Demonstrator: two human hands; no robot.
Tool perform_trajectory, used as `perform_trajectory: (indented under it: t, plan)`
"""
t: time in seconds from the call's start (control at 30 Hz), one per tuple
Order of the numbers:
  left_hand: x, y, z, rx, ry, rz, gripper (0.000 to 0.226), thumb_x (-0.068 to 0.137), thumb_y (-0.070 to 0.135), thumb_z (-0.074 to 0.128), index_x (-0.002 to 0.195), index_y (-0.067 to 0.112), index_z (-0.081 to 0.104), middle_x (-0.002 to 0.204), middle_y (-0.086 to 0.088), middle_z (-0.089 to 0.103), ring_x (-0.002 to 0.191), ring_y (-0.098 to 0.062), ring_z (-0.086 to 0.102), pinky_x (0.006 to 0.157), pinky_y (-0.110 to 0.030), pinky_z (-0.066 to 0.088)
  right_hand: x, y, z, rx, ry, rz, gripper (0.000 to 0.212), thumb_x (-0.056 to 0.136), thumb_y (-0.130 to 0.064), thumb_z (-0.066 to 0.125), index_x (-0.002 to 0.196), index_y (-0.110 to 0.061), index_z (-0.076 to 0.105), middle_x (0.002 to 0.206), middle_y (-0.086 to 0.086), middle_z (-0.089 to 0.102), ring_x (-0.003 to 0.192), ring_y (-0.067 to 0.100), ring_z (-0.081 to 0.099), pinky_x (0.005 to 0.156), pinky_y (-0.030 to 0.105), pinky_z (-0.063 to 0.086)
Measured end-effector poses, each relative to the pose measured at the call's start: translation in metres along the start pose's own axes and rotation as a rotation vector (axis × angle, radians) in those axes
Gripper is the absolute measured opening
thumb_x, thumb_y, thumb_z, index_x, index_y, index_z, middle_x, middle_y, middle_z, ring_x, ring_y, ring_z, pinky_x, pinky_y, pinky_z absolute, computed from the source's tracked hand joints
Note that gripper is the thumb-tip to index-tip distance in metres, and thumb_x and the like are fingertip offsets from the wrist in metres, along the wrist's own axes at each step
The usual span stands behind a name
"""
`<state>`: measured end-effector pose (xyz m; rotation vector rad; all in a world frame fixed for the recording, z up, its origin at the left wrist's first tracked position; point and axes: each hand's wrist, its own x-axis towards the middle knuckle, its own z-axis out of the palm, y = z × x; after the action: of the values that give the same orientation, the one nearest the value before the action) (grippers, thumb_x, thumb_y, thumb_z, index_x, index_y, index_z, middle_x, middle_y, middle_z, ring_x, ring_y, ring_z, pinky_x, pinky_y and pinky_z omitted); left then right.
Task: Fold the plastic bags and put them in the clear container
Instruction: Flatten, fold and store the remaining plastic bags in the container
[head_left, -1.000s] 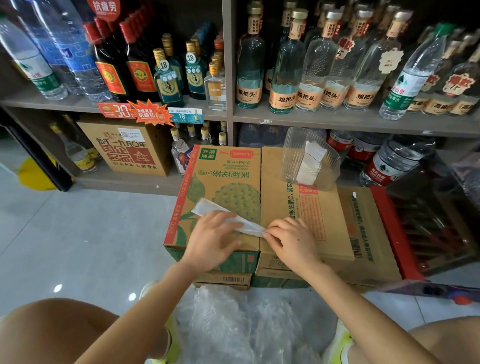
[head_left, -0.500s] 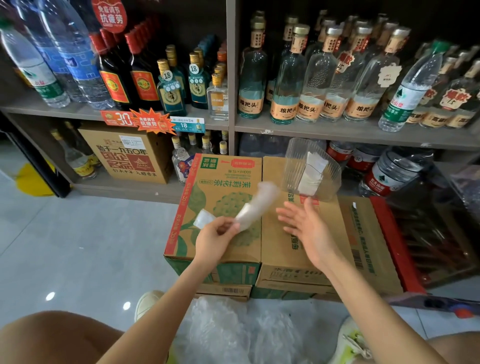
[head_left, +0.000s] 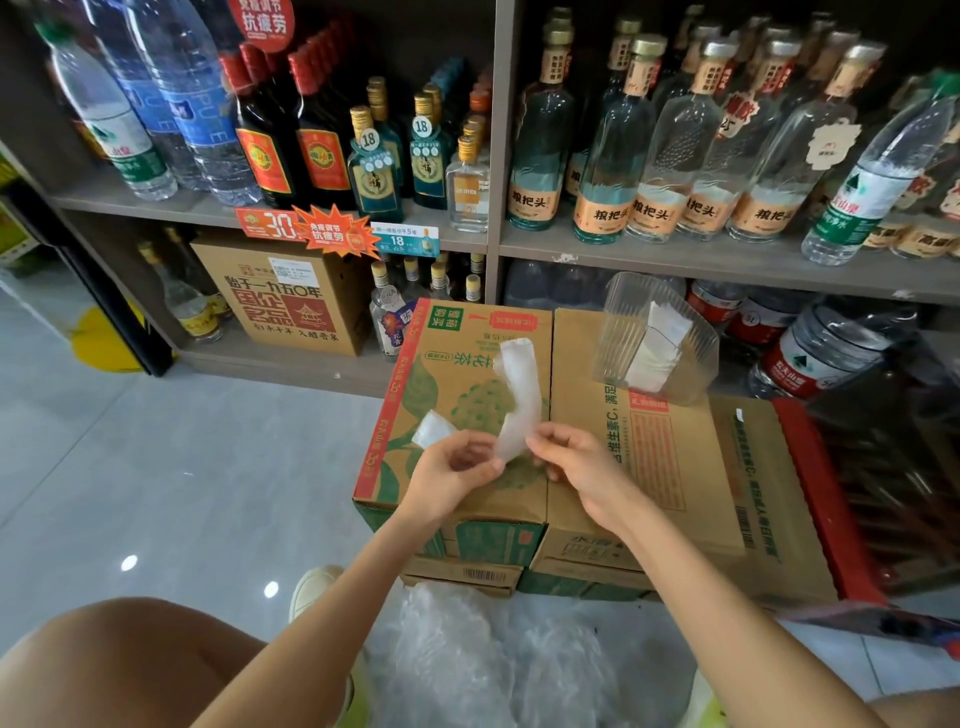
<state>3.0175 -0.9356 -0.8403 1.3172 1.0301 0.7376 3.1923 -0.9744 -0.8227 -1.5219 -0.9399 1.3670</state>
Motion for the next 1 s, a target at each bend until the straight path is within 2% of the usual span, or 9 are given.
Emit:
perform_trajectory:
  t: [0.1,0.17,0.3,0.37,0.47,0.57,0.83,0.93,1.0]
  plan:
    - [0.0,0.004,-0.01,-0.17,-0.051,-0.036,0.04,0.069,0.011,0.073,0.108,0.011,0.066,0.097,-0.004,0.07,0.094,-0.015,0.064,0.084,-0.022,0.051,-0.003,0.002,-0.006,-0.074,-0.067,0.01,0.008,0.091,-0.013,0.061,0.09,-0.014,0.069,0.067,-0.008,0.058,0.059,0.004,0.045,0.052,0.014,0.034]
    - [0.002,0.007,-0.016,-0.294,-0.035,-0.09,0.047,0.069,0.015,0.064,0.115,0.005,0.062,0.108,-0.012,0.069,0.104,-0.022,0.065,0.091,-0.029,0.051,-0.004,0.0,-0.008,-0.178,-0.107,0.0,0.008,0.09,-0.012,0.062,0.087,-0.017,0.068,0.061,-0.015,0.06,0.055,-0.001,0.046,0.052,0.011,0.035]
    - [0.011,0.012,-0.023,-0.487,0.036,-0.279,0.04,0.093,0.039,0.055,0.117,0.008,0.054,0.1,-0.021,0.07,0.095,-0.036,0.068,0.093,-0.044,0.051,-0.001,-0.006,-0.004,-0.411,-0.158,-0.005,0.009,0.09,-0.018,0.065,0.082,-0.02,0.069,0.074,-0.013,0.066,0.069,-0.003,0.056,0.067,0.016,0.039]
    - [0.015,0.012,-0.025,-0.444,0.078,-0.303,0.038,0.098,0.043,0.047,0.116,0.01,0.056,0.098,-0.019,0.069,0.091,-0.035,0.068,0.089,-0.043,0.053,0.004,-0.01,-0.001,-0.514,-0.177,-0.002,0.014,0.089,-0.018,0.066,0.075,-0.022,0.067,0.074,-0.007,0.063,0.071,0.005,0.055,0.069,0.021,0.039]
    - [0.021,0.009,-0.027,-0.325,0.181,-0.257,0.037,0.093,0.029,0.061,0.123,0.011,0.052,0.112,-0.018,0.062,0.095,-0.031,0.067,0.079,-0.037,0.057,0.012,-0.012,0.003,-0.687,-0.195,0.013,0.008,0.088,-0.021,0.067,0.082,-0.018,0.071,0.083,-0.002,0.068,0.083,0.016,0.062,0.08,0.033,0.047]
    - [0.027,0.003,-0.03,-0.032,0.279,-0.206,0.045,0.085,0.013,0.072,0.125,0.014,0.053,0.107,-0.011,0.062,0.098,-0.027,0.064,0.087,-0.041,0.055,0.016,-0.012,0.007,-0.806,-0.182,0.01,0.008,0.086,-0.025,0.068,0.087,-0.019,0.073,0.085,-0.004,0.07,0.087,0.018,0.064,0.082,0.039,0.051]
    - [0.028,0.0,-0.026,0.439,0.384,0.037,0.039,0.088,0.02,0.068,0.124,0.014,0.056,0.105,0.0,0.061,0.097,-0.017,0.058,0.083,-0.033,0.05,0.018,-0.012,0.012,-0.876,-0.138,0.014,0.01,0.083,-0.033,0.071,0.076,-0.029,0.065,0.074,-0.014,0.061,0.077,0.011,0.059,0.069,0.03,0.047]
    - [0.019,-0.004,-0.032,0.694,0.401,0.387,0.025,0.094,0.02,0.056,0.114,0.008,0.064,0.113,-0.003,0.063,0.106,-0.022,0.057,0.09,-0.037,0.047,0.018,-0.013,0.011,-0.873,-0.138,0.019,0.012,0.083,-0.032,0.071,0.072,-0.03,0.064,0.073,-0.013,0.062,0.078,0.012,0.061,0.072,0.031,0.049]
    - [0.011,-0.013,-0.036,0.905,0.231,0.678,0.031,0.094,0.02,0.046,0.111,0.007,0.069,0.118,-0.006,0.066,0.115,-0.023,0.056,0.1,-0.04,0.045,0.018,-0.013,0.01,-0.873,-0.143,0.018,0.007,0.083,-0.029,0.07,0.076,-0.026,0.069,0.073,-0.012,0.064,0.081,0.015,0.064,0.076,0.035,0.052]
